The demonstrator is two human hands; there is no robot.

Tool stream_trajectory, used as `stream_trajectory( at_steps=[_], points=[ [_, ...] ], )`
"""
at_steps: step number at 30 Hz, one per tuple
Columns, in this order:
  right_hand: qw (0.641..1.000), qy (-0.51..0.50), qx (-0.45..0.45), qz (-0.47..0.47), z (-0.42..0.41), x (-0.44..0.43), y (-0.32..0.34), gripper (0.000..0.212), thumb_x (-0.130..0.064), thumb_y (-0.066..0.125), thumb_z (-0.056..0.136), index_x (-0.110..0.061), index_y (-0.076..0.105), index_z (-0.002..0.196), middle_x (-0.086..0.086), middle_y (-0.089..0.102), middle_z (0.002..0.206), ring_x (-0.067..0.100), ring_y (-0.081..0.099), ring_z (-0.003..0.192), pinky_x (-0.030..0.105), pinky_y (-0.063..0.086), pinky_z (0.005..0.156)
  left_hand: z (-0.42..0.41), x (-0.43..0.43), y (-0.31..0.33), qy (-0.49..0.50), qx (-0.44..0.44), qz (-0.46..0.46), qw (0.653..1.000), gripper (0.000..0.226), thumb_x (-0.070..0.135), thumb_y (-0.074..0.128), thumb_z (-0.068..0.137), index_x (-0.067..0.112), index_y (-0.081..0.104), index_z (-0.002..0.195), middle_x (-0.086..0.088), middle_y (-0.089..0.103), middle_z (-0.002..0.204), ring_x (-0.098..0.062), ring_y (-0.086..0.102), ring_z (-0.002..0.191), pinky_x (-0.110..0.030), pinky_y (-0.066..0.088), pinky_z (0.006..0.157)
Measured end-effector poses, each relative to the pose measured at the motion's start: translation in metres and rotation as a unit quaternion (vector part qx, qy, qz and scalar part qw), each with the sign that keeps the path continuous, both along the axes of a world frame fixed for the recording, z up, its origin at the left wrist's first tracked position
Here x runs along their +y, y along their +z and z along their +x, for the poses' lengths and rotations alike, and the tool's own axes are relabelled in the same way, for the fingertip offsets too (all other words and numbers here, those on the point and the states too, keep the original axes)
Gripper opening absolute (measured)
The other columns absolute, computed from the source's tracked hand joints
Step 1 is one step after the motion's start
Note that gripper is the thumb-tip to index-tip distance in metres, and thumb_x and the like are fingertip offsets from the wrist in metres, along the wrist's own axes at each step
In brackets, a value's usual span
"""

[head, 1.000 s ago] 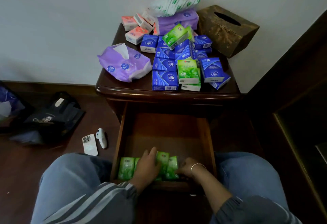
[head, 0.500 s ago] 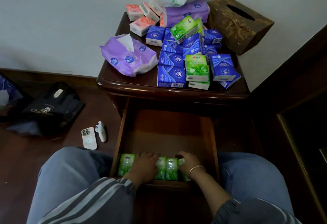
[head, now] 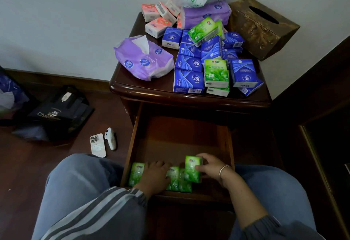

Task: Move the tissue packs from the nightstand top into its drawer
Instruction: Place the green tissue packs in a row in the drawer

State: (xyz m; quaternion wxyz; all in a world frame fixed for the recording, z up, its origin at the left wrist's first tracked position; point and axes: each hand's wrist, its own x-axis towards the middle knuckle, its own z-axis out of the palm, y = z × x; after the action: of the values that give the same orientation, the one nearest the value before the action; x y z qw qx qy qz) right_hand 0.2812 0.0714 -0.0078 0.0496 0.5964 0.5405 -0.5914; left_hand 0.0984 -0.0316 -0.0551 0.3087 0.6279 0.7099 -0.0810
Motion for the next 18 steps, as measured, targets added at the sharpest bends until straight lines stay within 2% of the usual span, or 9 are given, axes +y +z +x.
stream_trajectory(
  at_steps=[1,2,4,6,9,13,16,18],
  points=[
    [1.000,0.012,0.003,-0.024,-0.002,-0.004,-0.004,0.045,-0.001,0.058,0.088,-0.009,0.046,0.130,0.009,0.055,0.118,0.020,0.057,0.100,0.021,0.053,0.057,0.000,0.000,0.000,0.001,-0.001,0.003,1.000,0.055,0.036,0.045,0.091,0.029,0.032,0.144,-0.003,0.042,0.142,-0.025,0.036,0.132,-0.047,0.016,0.112],
    [0.999,0.036,-0.013,-0.030,-0.003,-0.008,-0.011,0.047,0.000,0.058,0.088,-0.009,0.044,0.132,0.011,0.054,0.123,0.023,0.057,0.104,0.025,0.055,0.061,0.000,0.000,0.000,0.002,-0.004,0.005,1.000,0.054,0.035,0.045,0.091,0.029,0.032,0.144,-0.003,0.042,0.142,-0.025,0.037,0.131,-0.047,0.016,0.112],
    [0.993,0.092,-0.077,0.011,-0.002,-0.015,-0.027,0.049,-0.001,0.060,0.086,-0.008,0.045,0.132,0.015,0.053,0.131,0.029,0.054,0.117,0.037,0.053,0.086,-0.001,-0.001,0.000,0.002,-0.007,0.007,1.000,0.054,0.035,0.045,0.092,0.028,0.033,0.144,-0.003,0.043,0.142,-0.025,0.037,0.131,-0.047,0.015,0.112],
    [0.987,0.099,-0.111,0.060,0.001,-0.017,-0.038,0.047,-0.003,0.062,0.084,-0.007,0.050,0.129,0.017,0.055,0.132,0.028,0.053,0.120,0.036,0.045,0.099,-0.002,-0.001,0.000,0.002,-0.008,0.008,1.000,0.054,0.035,0.045,0.092,0.028,0.033,0.144,-0.003,0.042,0.143,-0.025,0.037,0.131,-0.047,0.015,0.112],
    [0.978,0.123,-0.135,0.100,0.004,-0.013,-0.039,0.050,-0.011,0.066,0.082,-0.013,0.052,0.129,0.009,0.053,0.135,0.024,0.051,0.122,0.026,0.042,0.097,-0.001,0.000,0.001,0.000,-0.008,0.008,1.000,0.053,0.035,0.045,0.092,0.027,0.033,0.143,-0.003,0.042,0.143,-0.025,0.036,0.132,-0.046,0.015,0.112],
    [0.981,0.141,-0.103,0.083,-0.004,-0.017,-0.041,0.046,-0.013,0.064,0.085,-0.009,0.051,0.129,0.014,0.056,0.131,0.026,0.054,0.119,0.037,0.046,0.098,-0.001,0.000,0.003,-0.002,-0.008,0.007,1.000,0.053,0.034,0.046,0.091,0.027,0.034,0.143,-0.003,0.042,0.143,-0.025,0.037,0.131,-0.045,0.016,0.112],
    [0.969,0.185,-0.117,0.117,-0.010,-0.021,-0.044,0.046,-0.019,0.060,0.088,-0.012,0.048,0.132,0.010,0.053,0.135,0.024,0.051,0.122,0.030,0.042,0.098,-0.002,0.000,0.003,-0.004,-0.008,0.005,1.000,0.055,0.033,0.047,0.090,0.027,0.034,0.143,-0.003,0.042,0.143,-0.025,0.037,0.132,-0.045,0.016,0.112],
    [0.965,0.192,-0.128,0.122,-0.009,-0.019,-0.043,0.056,-0.022,0.060,0.088,-0.015,0.039,0.139,0.008,0.045,0.142,0.024,0.046,0.128,0.029,0.039,0.101,-0.002,0.000,0.004,-0.006,-0.006,0.007,1.000,0.054,0.033,0.046,0.090,0.027,0.034,0.143,-0.003,0.042,0.144,-0.024,0.037,0.131,-0.045,0.017,0.111]
  ],
)
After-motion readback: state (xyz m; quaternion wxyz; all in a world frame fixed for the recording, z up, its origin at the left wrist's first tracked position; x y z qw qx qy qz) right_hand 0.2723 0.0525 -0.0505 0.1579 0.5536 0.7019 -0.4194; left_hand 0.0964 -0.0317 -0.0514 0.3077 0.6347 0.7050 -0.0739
